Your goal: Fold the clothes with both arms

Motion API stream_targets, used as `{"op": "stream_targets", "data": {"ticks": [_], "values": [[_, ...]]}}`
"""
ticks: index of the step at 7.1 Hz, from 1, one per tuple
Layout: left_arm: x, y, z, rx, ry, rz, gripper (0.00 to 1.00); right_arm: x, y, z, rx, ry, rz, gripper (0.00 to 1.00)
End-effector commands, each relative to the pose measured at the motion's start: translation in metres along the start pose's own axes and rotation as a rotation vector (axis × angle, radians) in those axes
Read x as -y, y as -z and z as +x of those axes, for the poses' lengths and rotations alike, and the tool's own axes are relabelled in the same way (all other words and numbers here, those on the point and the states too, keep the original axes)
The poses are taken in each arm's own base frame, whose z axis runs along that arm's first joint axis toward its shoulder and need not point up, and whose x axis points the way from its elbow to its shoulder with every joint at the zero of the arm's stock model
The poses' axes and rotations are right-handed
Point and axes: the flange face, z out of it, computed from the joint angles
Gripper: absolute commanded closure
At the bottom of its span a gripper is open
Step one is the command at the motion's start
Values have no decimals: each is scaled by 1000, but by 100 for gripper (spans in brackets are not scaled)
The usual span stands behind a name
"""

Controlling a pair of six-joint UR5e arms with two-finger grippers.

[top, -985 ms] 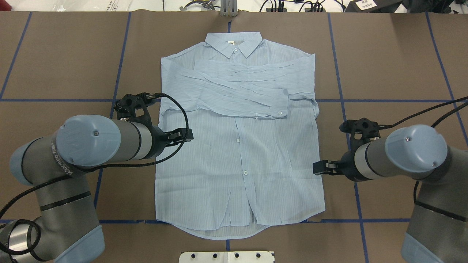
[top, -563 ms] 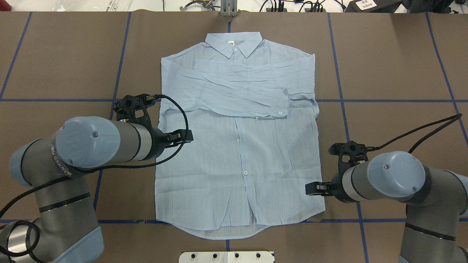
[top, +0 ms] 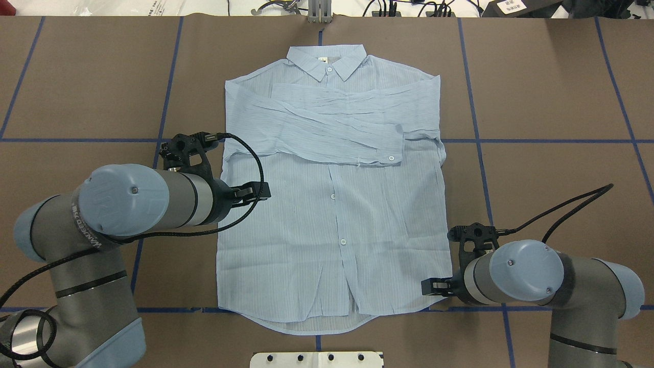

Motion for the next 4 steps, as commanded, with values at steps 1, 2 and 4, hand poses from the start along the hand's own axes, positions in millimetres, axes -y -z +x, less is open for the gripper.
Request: {"op": "stream_targets", "data": {"ticks": [1, 2, 4], "values": [[0, -1, 0, 1, 1, 2, 1, -3, -1, 0, -1, -10, -11, 33], [0, 0, 1, 0, 1, 2, 1, -3, -1, -1, 1, -9, -12, 38], [0, 0, 1, 0, 1, 2, 1, -4, -1, 0, 2, -11, -17, 43]]}}
